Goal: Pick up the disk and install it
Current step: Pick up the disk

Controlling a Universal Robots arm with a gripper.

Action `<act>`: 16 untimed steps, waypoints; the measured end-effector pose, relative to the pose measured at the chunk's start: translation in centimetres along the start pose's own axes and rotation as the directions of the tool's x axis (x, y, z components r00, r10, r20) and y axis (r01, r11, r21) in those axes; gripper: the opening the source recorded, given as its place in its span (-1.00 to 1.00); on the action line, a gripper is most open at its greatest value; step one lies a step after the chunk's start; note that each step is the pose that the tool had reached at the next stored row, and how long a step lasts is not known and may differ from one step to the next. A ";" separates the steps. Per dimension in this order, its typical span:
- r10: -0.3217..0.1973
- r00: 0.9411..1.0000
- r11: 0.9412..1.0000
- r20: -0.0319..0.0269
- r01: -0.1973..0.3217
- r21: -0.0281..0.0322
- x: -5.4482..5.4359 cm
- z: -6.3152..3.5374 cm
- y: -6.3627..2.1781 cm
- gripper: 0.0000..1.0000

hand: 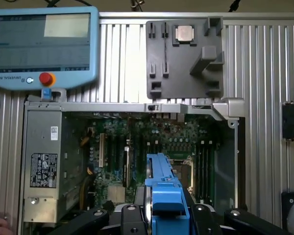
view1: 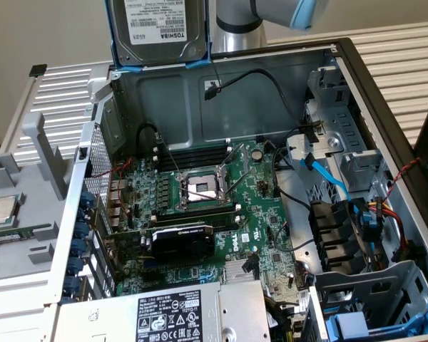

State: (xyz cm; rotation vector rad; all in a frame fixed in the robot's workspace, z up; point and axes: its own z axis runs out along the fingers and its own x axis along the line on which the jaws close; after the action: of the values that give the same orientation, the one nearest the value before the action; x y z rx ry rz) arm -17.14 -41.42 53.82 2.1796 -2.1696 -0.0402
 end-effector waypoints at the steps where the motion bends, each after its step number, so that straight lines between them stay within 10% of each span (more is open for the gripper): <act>1: 0.000 1.000 1.000 0.000 0.000 -0.001 0.3 -0.02 -0.28 -0.26; 16: 0.000 1.000 1.000 0.000 0.000 -0.005 3.8 -0.26 -5.44 -0.26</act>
State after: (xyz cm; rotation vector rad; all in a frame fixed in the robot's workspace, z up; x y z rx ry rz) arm -11.68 -45.21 53.83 2.1770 -2.1670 -0.0457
